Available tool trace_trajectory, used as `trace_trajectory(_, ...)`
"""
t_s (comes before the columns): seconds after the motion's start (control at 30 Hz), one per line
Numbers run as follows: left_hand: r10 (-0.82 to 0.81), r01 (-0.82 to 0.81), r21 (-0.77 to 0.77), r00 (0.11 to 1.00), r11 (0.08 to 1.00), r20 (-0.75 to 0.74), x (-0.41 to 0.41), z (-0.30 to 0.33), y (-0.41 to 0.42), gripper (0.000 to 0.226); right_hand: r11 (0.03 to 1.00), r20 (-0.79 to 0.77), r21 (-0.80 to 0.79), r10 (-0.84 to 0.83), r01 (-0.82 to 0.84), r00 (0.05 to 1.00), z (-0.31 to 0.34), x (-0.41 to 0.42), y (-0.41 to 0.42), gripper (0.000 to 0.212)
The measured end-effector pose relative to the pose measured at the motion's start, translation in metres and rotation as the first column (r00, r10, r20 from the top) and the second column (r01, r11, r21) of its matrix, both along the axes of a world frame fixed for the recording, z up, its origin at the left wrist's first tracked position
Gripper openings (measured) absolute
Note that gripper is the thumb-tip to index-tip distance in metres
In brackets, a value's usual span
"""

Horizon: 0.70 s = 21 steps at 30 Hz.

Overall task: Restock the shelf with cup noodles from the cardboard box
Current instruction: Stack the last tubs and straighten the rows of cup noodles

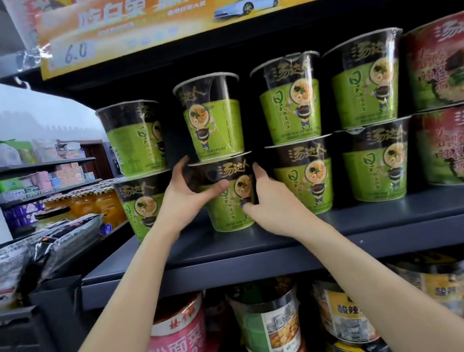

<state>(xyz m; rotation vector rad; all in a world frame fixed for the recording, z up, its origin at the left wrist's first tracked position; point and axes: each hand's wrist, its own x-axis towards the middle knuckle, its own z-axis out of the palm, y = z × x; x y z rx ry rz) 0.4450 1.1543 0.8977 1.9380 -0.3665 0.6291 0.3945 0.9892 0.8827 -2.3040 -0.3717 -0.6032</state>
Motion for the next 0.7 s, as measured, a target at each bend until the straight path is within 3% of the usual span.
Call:
trace_trajectory(0.27, -0.154, 0.153, -0.007, 0.987, 0.988, -0.047, 0.003, -0.002, -0.003, 0.133, 1.000, 0.006, 0.020, -0.023, 0.023, 1.000, -0.009, 0.002, 0.008, 0.090)
trace_trajectory(0.43, -0.005, -0.001, 0.094, 0.998, 0.996, 0.069, 0.002, 0.000, -0.002, 0.092, 1.000, 0.017, -0.005, 0.000, 0.000, 1.000, -0.008, -0.003, 0.004, 0.087)
trace_trajectory(0.7, 0.011, -0.021, 0.107, 0.996, 0.994, 0.090, 0.000, 0.001, 0.000, 0.084, 1.000, 0.057, -0.006, -0.021, 0.022, 0.998, -0.013, 0.000, 0.006, 0.084)
